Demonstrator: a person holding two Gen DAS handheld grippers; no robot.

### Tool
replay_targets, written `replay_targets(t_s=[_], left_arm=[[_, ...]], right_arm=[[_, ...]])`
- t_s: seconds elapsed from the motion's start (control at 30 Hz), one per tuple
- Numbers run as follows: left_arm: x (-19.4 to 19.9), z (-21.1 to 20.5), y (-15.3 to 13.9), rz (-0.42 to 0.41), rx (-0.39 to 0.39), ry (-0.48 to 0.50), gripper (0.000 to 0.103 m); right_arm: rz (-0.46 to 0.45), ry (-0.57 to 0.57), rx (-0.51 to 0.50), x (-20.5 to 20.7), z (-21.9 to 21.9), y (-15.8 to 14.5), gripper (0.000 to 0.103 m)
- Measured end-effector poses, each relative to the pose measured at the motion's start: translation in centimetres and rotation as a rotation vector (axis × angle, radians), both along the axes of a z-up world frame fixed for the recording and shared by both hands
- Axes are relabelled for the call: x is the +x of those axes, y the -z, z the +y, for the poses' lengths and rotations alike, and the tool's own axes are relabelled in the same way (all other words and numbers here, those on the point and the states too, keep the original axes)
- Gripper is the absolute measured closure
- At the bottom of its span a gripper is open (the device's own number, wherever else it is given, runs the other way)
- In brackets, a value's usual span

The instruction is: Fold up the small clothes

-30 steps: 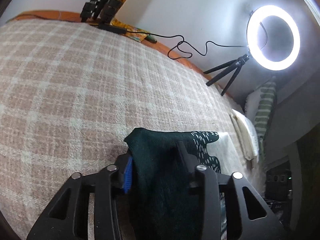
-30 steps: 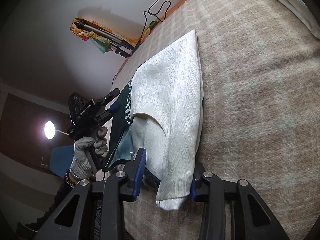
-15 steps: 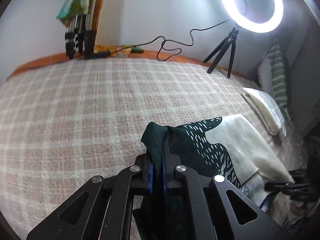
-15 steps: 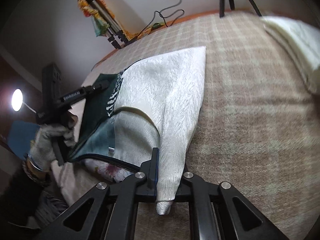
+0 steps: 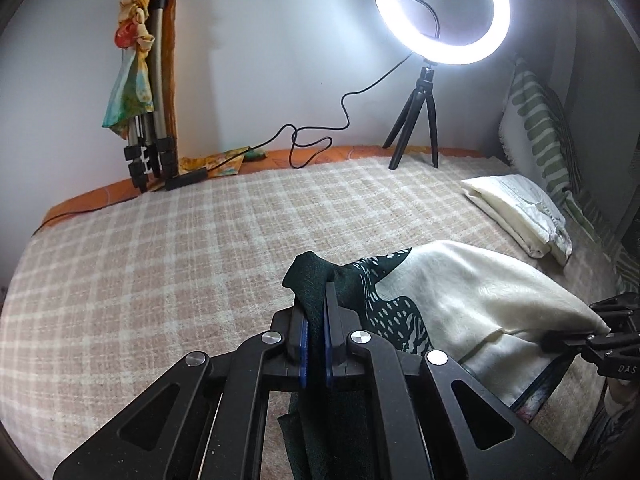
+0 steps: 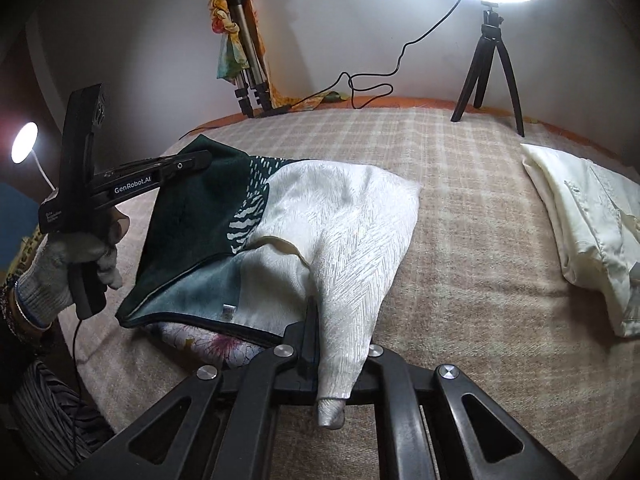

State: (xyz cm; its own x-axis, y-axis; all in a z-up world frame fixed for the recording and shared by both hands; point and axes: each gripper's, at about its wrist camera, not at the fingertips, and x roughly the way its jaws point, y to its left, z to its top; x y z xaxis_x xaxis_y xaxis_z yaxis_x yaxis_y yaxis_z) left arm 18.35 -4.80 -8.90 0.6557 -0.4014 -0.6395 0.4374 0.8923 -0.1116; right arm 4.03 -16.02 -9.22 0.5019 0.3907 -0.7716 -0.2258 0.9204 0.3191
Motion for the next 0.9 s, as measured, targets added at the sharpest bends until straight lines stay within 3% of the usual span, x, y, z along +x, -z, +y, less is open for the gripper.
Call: replay_targets(t_s=[0.1, 0.2, 0.3, 0.33, 0.4, 0.53, 0.63, 0.73, 0.9], left_arm=[[0.1, 0.0, 0.0, 0.004, 0.004, 0.002, 0.099], [0.6, 0.4, 0.9, 0.056, -0.019, -0.004, 0.099], [1.3, 1.2, 2.2, 0.123, -0.059, -0.03, 0.099], [1.5, 1.4, 2.3, 0.133, -0.065, -0.042, 0.099], [1.9, 2.2, 2.3, 0.166, -0.091, -0.068, 0.089], [1.6, 4.2, 1.1, 0.161, -0.12, -0.101, 0.08], [1.0, 6.2, 0.9, 0.194, -0.187, -0.129, 0.072], [0.1, 7.7, 1.9, 0.298, -0.3, -0.139, 0.072], [-1.5, 7.8, 4.3, 0.437, -0.38, -0.126, 0.066]], right_arm=[[0.04, 0.011, 0.058, -0.1, -0.6, 0.6, 0.1], [0.102, -0.057, 0.12, -0.2, -0.4, 1.7, 0.098], [0.145, -0.098, 0.14, 0.1, -0.4, 2.5, 0.075], [0.158, -0.101, 0.153, 0.2, -0.7, 2.6, 0.059], [0.178, -0.097, 0.17, 0.4, -1.7, 2.8, 0.059], [0.18, -0.025, 0.252, 1.1, -5.3, 2.7, 0.049], [0.192, 0.043, 0.316, 2.5, -7.8, 3.2, 0.048], [0.221, 0.053, 0.347, 4.5, -8.5, 4.2, 0.048], [0.254, 0.02, 0.35, 7.1, -7.3, 5.8, 0.049]])
